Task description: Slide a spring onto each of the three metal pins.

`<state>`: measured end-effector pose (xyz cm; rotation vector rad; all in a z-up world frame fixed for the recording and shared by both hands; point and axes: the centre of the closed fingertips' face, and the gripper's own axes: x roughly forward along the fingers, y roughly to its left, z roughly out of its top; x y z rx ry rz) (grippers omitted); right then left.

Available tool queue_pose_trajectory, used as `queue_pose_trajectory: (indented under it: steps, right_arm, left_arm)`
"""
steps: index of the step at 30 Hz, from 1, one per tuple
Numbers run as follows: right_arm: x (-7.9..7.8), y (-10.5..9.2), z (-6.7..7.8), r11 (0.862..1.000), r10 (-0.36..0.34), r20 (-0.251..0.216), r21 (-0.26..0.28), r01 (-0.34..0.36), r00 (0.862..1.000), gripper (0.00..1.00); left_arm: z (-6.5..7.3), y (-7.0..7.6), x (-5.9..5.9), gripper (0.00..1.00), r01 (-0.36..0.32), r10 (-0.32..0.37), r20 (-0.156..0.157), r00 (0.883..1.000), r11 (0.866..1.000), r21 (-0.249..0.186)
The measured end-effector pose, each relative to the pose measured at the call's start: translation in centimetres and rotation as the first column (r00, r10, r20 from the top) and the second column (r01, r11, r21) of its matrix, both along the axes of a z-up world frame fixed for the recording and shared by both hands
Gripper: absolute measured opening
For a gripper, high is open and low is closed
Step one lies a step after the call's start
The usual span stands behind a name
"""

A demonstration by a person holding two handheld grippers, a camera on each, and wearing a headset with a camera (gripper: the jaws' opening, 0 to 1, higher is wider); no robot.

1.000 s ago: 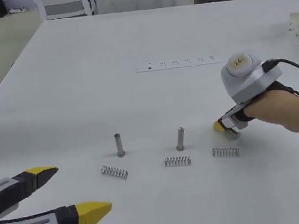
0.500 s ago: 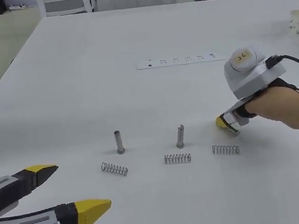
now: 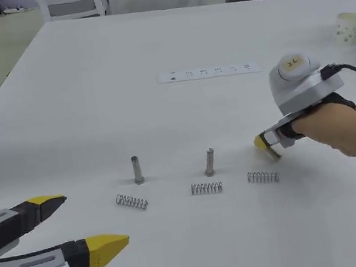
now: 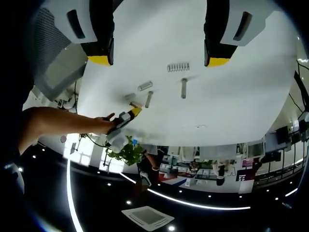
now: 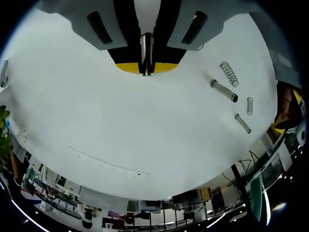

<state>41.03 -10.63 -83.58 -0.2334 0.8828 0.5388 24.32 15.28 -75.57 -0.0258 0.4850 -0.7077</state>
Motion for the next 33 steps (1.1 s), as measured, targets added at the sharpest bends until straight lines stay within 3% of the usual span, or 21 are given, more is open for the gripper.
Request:
queue_pose_trajectory:
  steps: [17, 33]
  right_arm:
    - [-1.9, 0.0, 2.5, 0.999, -0.003, 0.081, 0.043, 0.0, 0.997, 0.05]
    - [-3.5, 0.0, 2.9, 0.999, 0.008, 0.106, 0.046, -0.013, 0.994, 0.05]
  left_arm:
    - [0.7, -0.7, -0.4, 0.73, 0.022, -0.022, 0.017, 1.0, 1.0, 0.004]
    - [0.9, -1.1, -0.7, 0.72, 0.035, -0.035, 0.021, 0.999, 0.999, 0.007]
